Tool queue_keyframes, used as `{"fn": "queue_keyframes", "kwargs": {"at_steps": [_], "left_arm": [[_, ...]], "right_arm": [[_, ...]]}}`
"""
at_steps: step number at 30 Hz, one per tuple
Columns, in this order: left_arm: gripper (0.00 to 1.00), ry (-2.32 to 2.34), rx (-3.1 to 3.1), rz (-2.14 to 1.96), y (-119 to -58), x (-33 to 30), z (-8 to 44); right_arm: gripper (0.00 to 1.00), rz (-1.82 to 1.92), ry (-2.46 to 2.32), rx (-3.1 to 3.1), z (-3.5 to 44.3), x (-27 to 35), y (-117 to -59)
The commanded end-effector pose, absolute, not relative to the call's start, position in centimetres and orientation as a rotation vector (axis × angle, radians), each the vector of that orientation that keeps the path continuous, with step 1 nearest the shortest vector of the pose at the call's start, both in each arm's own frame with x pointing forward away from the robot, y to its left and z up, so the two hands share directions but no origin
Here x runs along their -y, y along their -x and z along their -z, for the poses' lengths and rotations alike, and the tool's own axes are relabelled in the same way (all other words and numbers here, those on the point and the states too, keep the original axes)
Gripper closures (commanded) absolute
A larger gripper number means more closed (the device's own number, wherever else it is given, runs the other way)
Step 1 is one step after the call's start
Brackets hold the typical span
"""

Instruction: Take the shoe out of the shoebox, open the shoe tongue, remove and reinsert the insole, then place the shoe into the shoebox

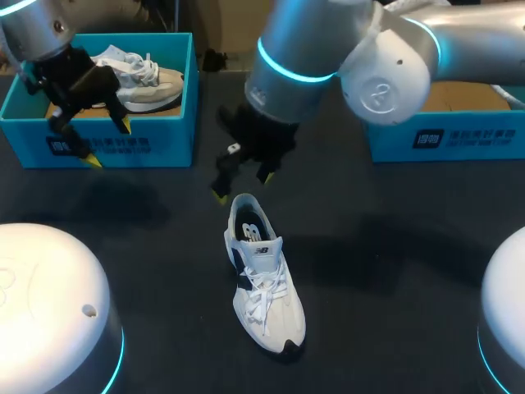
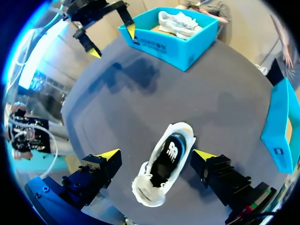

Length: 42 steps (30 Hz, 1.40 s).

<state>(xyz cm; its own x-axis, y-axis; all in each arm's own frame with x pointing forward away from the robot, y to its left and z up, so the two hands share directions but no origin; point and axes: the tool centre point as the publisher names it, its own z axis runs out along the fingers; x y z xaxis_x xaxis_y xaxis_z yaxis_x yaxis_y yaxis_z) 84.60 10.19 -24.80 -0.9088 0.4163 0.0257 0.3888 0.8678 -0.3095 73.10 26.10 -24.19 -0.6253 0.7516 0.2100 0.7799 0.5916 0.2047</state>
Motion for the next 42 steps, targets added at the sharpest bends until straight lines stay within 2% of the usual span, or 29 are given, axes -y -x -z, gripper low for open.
{"fn": "queue_keyframes", "kwargs": {"at_steps": [1, 3, 4, 6, 9, 11, 15, 18, 23, 33, 42], "left_arm": [[0.0, 0.655, 2.925, -0.432, -86.0, -11.2, 23.8], [0.0, 0.656, 2.925, -0.432, -86.0, -11.4, 23.8], [0.0, 0.656, 2.925, -0.432, -86.0, -11.4, 23.8], [0.0, 0.656, 2.925, -0.432, -86.0, -11.4, 23.8], [0.0, 0.656, 2.925, -0.432, -86.0, -11.4, 23.8], [0.0, 0.656, 2.925, -0.432, -86.0, -11.4, 23.8], [0.0, 0.656, 2.925, -0.432, -86.0, -11.4, 23.8], [0.0, 0.656, 2.925, -0.432, -86.0, -11.4, 23.8], [0.0, 0.656, 2.925, -0.432, -86.0, -11.4, 23.8], [0.0, 0.656, 2.925, -0.432, -86.0, -11.4, 23.8], [0.0, 0.656, 2.925, -0.432, -86.0, -11.4, 23.8]], "right_arm": [[0.0, 0.315, 1.438, 2.782, 24.7, -28.2, -72.5], [0.0, 0.279, 1.476, 2.78, 25.1, -28.5, -72.3], [0.09, 0.265, 1.494, 2.785, 25.3, -28.7, -72.2], [0.36, 0.228, 1.52, 2.789, 25.6, -29.0, -72.1], [0.39, 0.18, 1.553, 2.804, 26.0, -29.4, -71.9], [0.49, 0.168, 1.573, 2.811, 26.2, -29.4, -71.7], [0.61, 0.145, 1.639, 2.792, 26.5, -29.1, -71.5], [1.0, 0.119, 1.696, 2.782, 26.5, -28.6, -71.3], [1.0, -0.002, 1.944, 2.668, 26.2, -27.5, -70.7], [1.0, -0.002, 1.944, 2.668, 26.2, -27.5, -70.7], [1.0, -0.22, 2.057, 2.7, 29.0, -27.1, -71.7]]}}
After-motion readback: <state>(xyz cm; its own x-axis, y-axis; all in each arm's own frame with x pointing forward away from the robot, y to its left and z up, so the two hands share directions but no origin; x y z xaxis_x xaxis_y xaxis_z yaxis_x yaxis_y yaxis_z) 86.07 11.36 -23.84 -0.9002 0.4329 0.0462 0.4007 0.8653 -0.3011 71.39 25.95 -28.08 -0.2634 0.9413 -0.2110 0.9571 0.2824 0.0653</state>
